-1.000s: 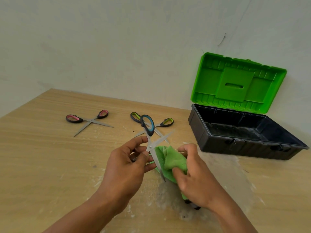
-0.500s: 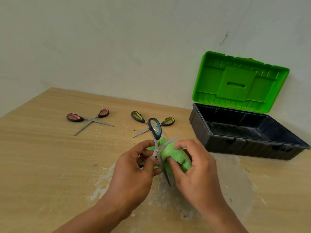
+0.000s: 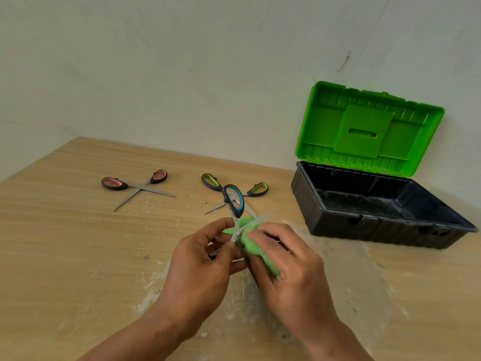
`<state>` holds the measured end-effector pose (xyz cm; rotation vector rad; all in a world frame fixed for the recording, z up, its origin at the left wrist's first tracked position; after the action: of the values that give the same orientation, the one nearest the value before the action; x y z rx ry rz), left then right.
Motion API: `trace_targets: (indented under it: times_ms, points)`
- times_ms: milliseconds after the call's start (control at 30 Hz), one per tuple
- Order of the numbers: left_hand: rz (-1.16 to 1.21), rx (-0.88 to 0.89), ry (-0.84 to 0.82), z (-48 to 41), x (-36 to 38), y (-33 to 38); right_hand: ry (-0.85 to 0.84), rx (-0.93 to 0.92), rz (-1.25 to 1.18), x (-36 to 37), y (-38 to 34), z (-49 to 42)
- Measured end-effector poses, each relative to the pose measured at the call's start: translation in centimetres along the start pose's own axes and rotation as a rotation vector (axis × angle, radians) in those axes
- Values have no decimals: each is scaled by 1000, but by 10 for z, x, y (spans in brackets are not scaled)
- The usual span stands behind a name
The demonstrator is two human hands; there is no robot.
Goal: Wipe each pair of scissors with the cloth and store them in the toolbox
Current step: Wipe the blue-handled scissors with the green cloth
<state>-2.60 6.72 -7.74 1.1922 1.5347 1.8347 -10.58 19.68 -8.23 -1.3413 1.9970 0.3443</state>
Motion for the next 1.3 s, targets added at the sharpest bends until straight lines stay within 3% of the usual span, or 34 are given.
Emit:
trace_targets:
  times_ms: [367,533,667,833,900,967,1100,1300]
  points:
    - [-140,60,-62,5,4,-4,115,139,14,-1,11,-9]
    - [-127,58,-58,5,3,-3,51,45,58,1,3,-5]
    - [-130,54,-80,6,5,-2,80,134,90,-2,18,-9]
    - [-99,54,-65,4,2,-1,-14,-21,86,4,4,-2]
    - [-96,52,-74,3,3,0,18,33,99,3,11,-6]
    - [-128,74,-92,6,5,1,33,103,106,0,16,-8]
    - [-221,148,-98,9,5,2,-25,42,78,2,5,-3]
    - [-379,248,-105,8,4,0,43,108,35,-1,8,-9]
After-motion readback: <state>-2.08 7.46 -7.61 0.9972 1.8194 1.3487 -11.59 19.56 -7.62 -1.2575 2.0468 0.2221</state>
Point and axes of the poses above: each hand's wrist, its own z-axis away from the middle knuckle, its own x-axis out of the palm, y = z × x, the point moved 1 cm from there along -z, towards the middle knuckle, and after that the axes turned 5 degrees about z, right-handed, at the moved point
